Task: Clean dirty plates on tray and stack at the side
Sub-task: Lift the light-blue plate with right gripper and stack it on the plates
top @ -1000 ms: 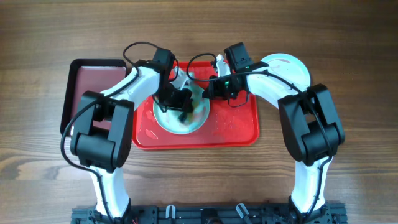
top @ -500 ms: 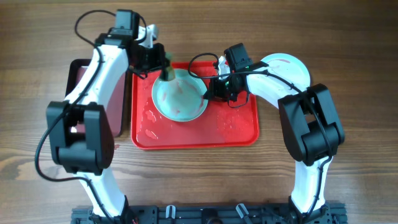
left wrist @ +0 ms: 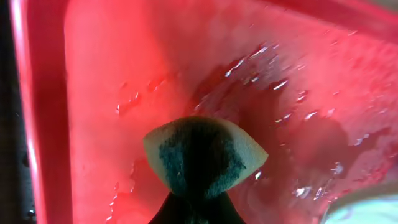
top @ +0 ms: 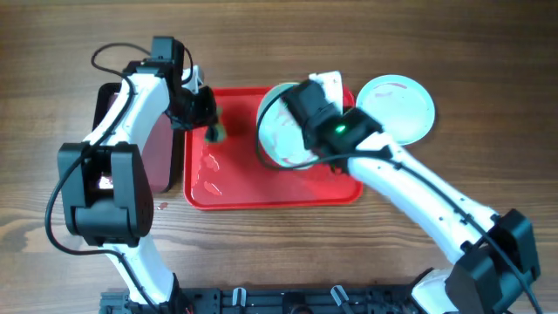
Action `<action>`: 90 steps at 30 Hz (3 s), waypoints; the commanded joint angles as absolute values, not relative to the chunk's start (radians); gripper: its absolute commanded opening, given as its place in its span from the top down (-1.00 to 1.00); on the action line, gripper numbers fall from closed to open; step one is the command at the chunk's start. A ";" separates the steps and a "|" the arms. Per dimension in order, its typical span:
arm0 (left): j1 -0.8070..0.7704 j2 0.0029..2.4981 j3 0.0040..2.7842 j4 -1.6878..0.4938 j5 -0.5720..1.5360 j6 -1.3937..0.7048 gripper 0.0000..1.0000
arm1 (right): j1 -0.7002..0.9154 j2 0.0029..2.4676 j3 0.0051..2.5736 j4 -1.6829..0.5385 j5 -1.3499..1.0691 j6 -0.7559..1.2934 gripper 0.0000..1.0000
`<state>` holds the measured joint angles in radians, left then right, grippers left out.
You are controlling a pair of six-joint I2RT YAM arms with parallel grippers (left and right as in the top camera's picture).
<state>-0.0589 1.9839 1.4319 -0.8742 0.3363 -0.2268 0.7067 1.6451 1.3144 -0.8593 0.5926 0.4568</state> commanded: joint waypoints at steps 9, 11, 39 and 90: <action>-0.134 1.967 1.374 -0.818 0.323 -0.256 0.92 | 0.980 1.636 1.316 -0.943 1.303 0.552 0.92; -0.144 1.967 1.374 -0.818 0.316 -0.256 0.92 | 0.996 1.636 1.316 -0.943 1.342 0.519 0.91; -0.155 1.967 1.374 -0.812 0.316 -0.256 0.92 | 0.935 1.636 1.316 -0.926 0.991 0.579 0.91; -0.155 1.967 1.374 -0.826 0.316 -0.256 0.92 | -0.050 2.013 1.316 -0.812 -0.067 0.277 0.01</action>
